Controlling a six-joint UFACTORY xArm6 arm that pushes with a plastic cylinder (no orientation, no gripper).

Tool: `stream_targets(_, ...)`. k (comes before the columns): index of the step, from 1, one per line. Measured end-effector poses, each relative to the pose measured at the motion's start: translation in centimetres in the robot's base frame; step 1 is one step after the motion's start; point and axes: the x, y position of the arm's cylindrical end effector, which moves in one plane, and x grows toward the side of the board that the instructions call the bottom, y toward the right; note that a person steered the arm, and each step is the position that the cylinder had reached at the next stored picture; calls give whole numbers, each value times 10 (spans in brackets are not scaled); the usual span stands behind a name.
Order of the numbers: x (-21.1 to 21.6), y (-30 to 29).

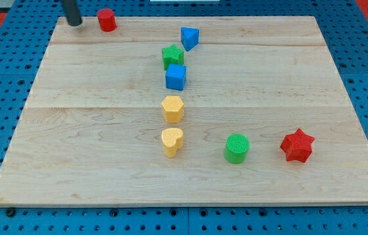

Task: Place the red circle above the blue triangle

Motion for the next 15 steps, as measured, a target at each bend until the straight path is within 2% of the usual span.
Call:
stream_targets(1, -10, 21)
stream_targets(4, 4, 149)
stream_targets(5, 20, 137)
stream_targets(7, 23, 130)
stream_targets(9, 30, 77)
stream_targets(11, 31, 122)
stream_targets(14, 37, 139)
stream_targets(15, 20, 162)
